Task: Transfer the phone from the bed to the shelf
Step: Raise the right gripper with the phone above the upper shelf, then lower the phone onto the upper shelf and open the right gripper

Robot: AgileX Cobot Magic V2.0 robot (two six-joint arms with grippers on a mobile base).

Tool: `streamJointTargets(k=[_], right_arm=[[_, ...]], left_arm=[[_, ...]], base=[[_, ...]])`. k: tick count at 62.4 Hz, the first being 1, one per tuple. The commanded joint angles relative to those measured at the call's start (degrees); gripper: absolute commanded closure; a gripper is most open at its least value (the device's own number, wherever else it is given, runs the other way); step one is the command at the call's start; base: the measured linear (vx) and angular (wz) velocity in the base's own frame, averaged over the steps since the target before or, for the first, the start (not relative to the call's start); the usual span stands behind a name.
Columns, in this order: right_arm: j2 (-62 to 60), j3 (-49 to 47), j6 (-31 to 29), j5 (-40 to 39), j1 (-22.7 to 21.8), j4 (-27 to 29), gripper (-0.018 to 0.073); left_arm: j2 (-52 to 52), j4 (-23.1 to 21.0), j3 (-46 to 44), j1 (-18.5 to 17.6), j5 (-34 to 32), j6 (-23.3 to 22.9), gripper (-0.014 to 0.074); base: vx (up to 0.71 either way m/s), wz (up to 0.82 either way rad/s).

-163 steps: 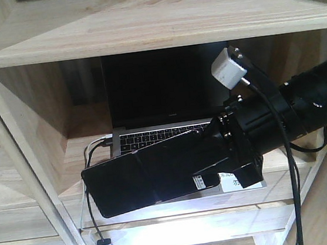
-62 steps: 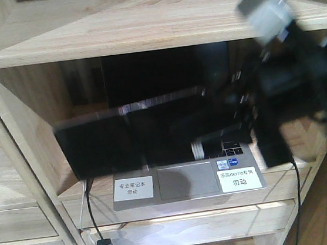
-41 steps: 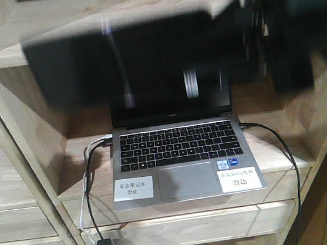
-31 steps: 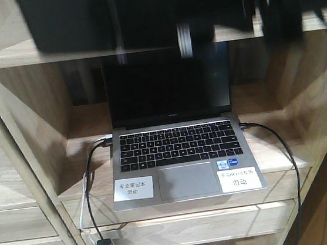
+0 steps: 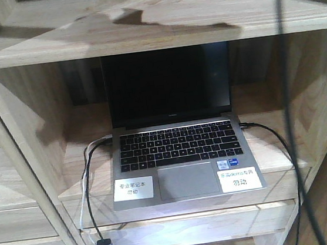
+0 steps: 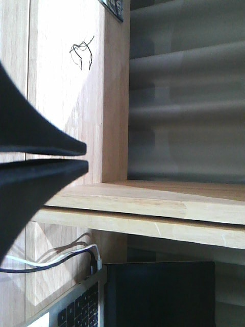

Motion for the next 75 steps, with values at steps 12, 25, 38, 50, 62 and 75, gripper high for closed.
streamJointTargets(k=[12,25,38,50,62,75], right_arm=[[6.7,-8.1,1.4,-5.9,-0.1,6.9,0.0561],[10.6,-8.1,0.5,-9.9,-0.1,6.8,0.0561],[13.8,-8.1,-1.0,-11.3,-0.1,6.8,0.0561],[15.9,-8.0,-1.0,-12.4,-0.1,6.4,0.0561],[16.3,-8.0,-1.0,-13.7,-0.1,4.5,0.0547],[16.3,-8.0,-0.4,-14.8,-0.2,4.1,0.0473]], left_arm=[[-0.8,-0.5,-1.2,-0.2,-4.1,-0.3,0.0595],[-0.8,-0.5,-1.2,-0.2,-4.1,-0.3,0.0595],[-0.8,-0.5,-1.2,-0.2,-4.1,-0.3,0.0595],[-0.8,-0.5,-1.2,-0.2,-4.1,-0.3,0.0595],[-0.8,-0.5,-1.2,-0.2,-4.1,-0.3,0.0595],[-0.8,-0.5,-1.2,-0.2,-4.1,-0.3,0.0595]], base=[[0.0,0.0],[0.0,0.0],[0.0,0.0],[0.0,0.0],[0.0,0.0],[0.0,0.0]])
